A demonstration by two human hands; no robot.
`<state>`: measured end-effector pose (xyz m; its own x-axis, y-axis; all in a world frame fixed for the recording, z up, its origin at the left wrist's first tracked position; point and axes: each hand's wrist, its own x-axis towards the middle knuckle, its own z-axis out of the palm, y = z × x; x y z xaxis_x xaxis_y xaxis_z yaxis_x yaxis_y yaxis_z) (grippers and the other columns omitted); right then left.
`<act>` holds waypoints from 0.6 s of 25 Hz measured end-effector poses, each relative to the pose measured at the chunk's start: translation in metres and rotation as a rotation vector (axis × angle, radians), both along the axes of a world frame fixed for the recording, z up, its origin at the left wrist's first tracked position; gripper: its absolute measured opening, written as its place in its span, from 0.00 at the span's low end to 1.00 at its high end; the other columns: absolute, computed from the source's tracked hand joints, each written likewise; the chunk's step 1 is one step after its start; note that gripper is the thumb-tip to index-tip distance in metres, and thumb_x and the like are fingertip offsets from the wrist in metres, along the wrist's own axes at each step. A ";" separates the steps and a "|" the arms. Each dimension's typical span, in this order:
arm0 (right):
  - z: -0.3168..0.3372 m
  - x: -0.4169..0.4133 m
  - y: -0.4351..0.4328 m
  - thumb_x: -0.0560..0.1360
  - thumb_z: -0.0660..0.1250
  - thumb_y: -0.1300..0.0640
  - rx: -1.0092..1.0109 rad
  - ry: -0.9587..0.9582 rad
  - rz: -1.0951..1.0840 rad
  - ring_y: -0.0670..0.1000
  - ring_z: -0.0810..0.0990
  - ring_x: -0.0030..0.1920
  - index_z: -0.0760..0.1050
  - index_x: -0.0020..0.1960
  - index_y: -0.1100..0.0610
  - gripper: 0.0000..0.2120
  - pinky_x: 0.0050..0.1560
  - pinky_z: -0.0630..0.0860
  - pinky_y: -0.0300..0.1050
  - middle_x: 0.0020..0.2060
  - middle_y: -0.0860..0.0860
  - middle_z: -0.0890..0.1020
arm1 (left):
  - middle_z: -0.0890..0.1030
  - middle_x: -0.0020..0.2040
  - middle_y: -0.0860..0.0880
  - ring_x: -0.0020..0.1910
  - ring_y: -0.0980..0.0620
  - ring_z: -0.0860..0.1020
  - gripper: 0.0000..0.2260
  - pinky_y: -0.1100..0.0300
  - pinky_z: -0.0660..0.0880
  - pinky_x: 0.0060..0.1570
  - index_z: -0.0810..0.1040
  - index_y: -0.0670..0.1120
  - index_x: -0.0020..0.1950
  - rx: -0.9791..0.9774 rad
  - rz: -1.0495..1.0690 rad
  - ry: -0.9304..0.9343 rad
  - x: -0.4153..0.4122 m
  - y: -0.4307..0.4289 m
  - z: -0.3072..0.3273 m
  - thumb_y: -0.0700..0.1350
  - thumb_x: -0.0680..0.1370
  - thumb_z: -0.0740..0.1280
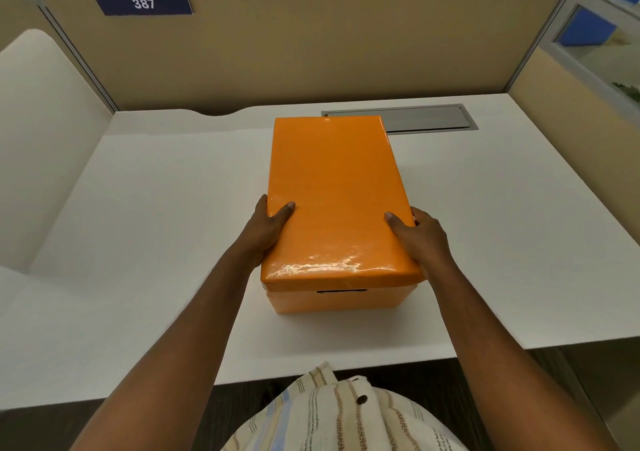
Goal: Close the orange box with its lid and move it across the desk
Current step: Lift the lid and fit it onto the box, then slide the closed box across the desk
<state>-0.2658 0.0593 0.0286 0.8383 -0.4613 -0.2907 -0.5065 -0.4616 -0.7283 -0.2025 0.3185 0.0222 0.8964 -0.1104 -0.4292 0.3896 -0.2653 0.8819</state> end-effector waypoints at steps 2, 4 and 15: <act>-0.004 -0.002 0.000 0.73 0.61 0.37 0.005 -0.018 0.002 0.62 0.75 0.62 0.66 0.70 0.53 0.31 0.59 0.72 0.58 0.66 0.56 0.74 | 0.70 0.71 0.45 0.61 0.42 0.75 0.30 0.49 0.76 0.49 0.56 0.53 0.75 0.002 0.017 0.002 -0.001 -0.001 -0.002 0.60 0.76 0.62; -0.008 -0.004 0.002 0.74 0.61 0.37 0.004 -0.037 -0.002 0.62 0.75 0.61 0.66 0.70 0.53 0.30 0.59 0.72 0.57 0.65 0.56 0.75 | 0.71 0.70 0.45 0.62 0.41 0.75 0.30 0.45 0.76 0.54 0.57 0.52 0.74 -0.001 0.033 -0.006 -0.003 -0.001 -0.004 0.60 0.76 0.62; -0.031 -0.009 0.006 0.76 0.56 0.38 -0.085 -0.126 0.023 0.61 0.76 0.61 0.65 0.70 0.53 0.28 0.55 0.72 0.52 0.64 0.55 0.76 | 0.77 0.65 0.47 0.54 0.48 0.79 0.28 0.52 0.76 0.51 0.68 0.50 0.70 0.156 0.175 -0.233 -0.012 -0.007 -0.019 0.61 0.74 0.65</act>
<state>-0.2748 0.0656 -0.0022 0.8765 -0.4597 -0.1430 -0.4018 -0.5348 -0.7433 -0.2150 0.3117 0.0029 0.9719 0.1053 -0.2104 0.2343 -0.3514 0.9065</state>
